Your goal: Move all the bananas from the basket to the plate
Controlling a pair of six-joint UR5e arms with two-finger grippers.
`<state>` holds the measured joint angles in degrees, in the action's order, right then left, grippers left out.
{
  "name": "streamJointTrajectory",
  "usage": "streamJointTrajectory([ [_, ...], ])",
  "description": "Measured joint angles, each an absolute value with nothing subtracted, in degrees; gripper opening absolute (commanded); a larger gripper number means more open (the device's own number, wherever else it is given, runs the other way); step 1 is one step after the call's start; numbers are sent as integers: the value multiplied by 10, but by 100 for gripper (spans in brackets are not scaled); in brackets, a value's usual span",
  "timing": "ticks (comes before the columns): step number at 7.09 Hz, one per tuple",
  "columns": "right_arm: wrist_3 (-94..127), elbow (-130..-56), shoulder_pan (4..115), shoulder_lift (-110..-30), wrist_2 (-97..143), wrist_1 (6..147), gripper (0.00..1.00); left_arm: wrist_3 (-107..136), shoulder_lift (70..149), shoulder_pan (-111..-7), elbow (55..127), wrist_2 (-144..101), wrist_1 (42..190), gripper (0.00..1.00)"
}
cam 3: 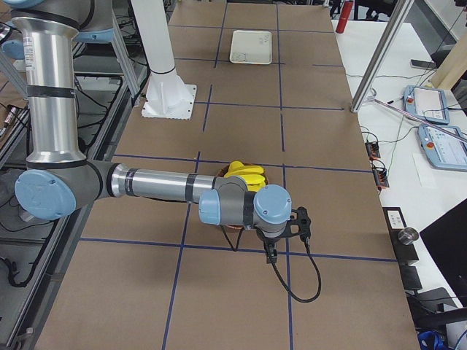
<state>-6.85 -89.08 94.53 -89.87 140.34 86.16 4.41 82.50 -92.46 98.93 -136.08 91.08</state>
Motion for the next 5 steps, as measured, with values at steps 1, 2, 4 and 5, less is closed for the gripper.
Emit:
streamJointTrajectory([
  [1, -68, -903, 945, -899, 1401, 861, 100, 45, 825, -925, 989, -1361, 911, 100],
  [2, -66, -911, 945, -902, 1401, 858, 100, 45, 825, -925, 990, -1361, 911, 100],
  [4, 6, -962, 914, -911, 1402, 851, 99, 44, 824, -925, 990, -1361, 911, 100],
  [5, 71, -1015, 871, -922, 1397, 850, 99, 44, 824, -925, 992, -1361, 911, 100],
])
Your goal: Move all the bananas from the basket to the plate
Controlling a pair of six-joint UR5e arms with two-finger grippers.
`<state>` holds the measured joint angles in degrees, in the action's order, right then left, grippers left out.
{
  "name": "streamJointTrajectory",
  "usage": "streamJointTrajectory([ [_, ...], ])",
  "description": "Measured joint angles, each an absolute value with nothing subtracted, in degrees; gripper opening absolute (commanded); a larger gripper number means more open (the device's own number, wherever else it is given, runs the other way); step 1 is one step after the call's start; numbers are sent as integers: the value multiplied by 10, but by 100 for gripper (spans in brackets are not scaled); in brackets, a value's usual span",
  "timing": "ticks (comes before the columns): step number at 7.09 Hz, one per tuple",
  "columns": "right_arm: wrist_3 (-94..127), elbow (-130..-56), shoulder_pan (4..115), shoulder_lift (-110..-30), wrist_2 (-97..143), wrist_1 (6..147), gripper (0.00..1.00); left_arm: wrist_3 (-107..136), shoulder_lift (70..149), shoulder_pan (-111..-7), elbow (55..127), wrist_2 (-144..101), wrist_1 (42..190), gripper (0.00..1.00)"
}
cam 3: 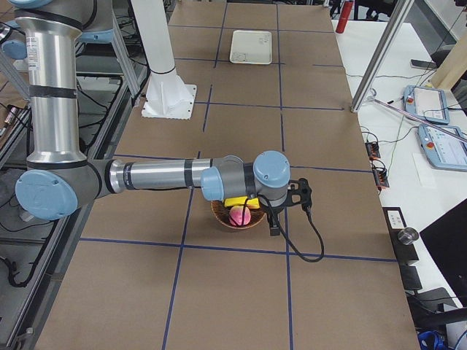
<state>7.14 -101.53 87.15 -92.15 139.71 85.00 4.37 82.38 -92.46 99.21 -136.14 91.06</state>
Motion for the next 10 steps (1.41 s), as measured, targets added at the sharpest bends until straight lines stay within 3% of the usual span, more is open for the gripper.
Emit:
streamJointTrajectory([
  [3, 265, -1155, 707, -930, 1303, 851, 99, 44, 822, -925, 998, -1362, 910, 100],
  [4, 315, -1181, 652, -928, 1252, 851, 92, 44, 822, -925, 999, -1365, 910, 100],
  [7, 373, -1221, 534, -927, 1149, 855, 77, 44, 822, -925, 996, -1387, 910, 100],
  [10, 375, -1229, 461, -940, 1075, 862, 70, 44, 822, -925, 995, -1389, 911, 100],
])
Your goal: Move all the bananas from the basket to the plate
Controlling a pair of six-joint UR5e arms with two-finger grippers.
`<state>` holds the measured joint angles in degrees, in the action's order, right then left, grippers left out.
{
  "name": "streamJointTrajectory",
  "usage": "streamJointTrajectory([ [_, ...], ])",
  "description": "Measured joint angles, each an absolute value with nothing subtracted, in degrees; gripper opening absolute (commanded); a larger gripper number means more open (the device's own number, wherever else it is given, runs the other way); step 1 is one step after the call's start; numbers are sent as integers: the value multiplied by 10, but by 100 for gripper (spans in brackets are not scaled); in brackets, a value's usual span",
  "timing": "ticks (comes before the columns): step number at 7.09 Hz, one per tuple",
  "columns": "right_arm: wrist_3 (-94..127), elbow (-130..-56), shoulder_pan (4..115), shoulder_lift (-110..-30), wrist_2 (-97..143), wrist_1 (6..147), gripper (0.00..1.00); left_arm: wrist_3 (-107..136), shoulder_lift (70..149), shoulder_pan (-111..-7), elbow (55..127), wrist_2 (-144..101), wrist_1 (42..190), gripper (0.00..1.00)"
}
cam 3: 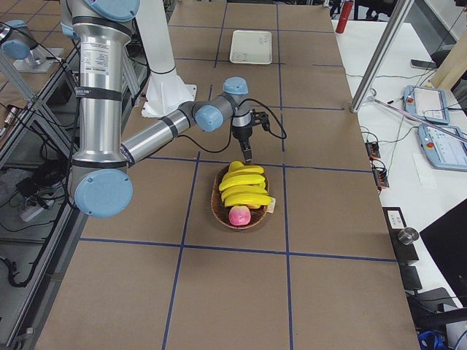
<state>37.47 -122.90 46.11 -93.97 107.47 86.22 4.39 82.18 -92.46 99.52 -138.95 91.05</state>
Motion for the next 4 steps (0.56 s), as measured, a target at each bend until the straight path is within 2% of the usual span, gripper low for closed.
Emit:
streamJointTrajectory([
  [4, 358, -1228, 420, -968, 1032, 864, 67, 44, 823, -925, 995, -1392, 911, 100],
])
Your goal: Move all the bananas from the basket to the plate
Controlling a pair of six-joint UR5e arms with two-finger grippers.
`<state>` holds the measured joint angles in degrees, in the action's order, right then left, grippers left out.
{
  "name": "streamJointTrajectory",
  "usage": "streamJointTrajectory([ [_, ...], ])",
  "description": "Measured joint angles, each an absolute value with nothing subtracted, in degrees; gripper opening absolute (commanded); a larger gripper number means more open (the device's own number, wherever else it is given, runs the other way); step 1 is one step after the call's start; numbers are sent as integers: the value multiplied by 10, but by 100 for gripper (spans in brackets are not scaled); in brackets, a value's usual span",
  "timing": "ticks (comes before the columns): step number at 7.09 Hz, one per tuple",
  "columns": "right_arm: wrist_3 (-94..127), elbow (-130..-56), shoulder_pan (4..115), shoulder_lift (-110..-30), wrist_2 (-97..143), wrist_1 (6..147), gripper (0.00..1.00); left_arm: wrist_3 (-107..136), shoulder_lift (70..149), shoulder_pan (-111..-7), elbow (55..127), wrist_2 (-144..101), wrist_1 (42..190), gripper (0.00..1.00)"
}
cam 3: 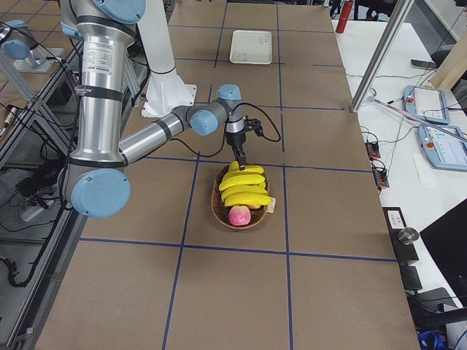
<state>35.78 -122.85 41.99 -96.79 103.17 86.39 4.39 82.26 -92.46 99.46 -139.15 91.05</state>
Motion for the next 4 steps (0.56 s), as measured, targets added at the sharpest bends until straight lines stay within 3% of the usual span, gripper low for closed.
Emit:
streamJointTrajectory([
  [4, 356, -1221, 399, -971, 1021, 865, 64, 44, 823, -925, 992, -1393, 910, 100],
])
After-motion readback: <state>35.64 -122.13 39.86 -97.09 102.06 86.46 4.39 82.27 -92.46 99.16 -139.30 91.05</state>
